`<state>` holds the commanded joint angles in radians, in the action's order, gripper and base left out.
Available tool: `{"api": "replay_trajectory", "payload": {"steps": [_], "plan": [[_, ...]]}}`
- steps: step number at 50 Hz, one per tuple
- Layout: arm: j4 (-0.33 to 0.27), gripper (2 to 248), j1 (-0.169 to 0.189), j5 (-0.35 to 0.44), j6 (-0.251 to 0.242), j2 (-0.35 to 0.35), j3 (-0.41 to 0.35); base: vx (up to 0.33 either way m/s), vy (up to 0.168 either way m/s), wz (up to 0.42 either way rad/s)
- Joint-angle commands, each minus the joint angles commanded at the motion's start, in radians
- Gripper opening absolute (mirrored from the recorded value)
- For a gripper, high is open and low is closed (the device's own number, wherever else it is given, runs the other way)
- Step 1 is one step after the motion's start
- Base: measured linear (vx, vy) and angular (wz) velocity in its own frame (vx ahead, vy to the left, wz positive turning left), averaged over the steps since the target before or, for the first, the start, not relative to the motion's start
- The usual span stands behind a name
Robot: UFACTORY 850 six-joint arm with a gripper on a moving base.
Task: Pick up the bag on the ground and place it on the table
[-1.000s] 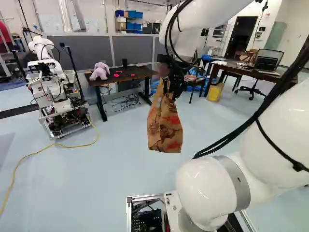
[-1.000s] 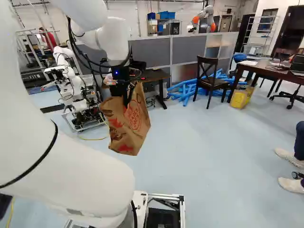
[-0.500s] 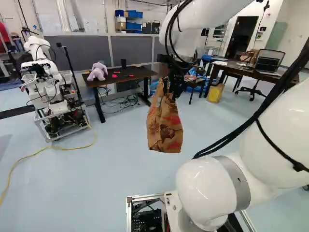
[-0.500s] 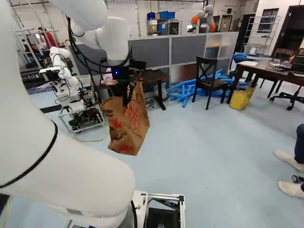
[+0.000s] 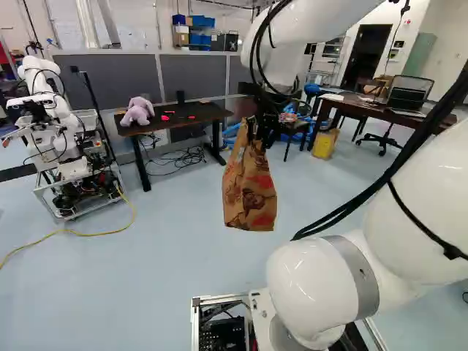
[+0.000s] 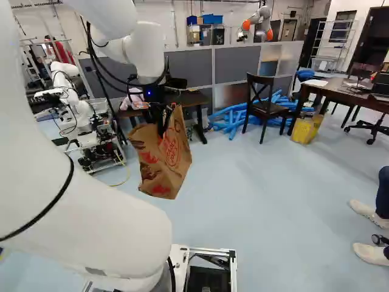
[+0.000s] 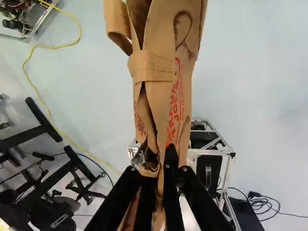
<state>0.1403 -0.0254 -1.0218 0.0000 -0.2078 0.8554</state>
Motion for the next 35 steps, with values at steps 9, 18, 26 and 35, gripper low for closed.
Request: {"api": "replay_trajectory", "payload": {"steps": [9,18,26,35], "plan": [[0.0,23,0.0,0.0,0.0,0.0,0.0,0.212,-0.12,-0.026],[0.0,23,0.0,0.0,0.0,0.0,0.0,0.226,-0.109,-0.013],[0.0,23,0.0,0.0,0.0,0.0,0.0,0.228,-0.108,-0.012],[0.0,23,0.0,0.0,0.0,0.0,0.0,0.243,-0.093,0.104]]}}
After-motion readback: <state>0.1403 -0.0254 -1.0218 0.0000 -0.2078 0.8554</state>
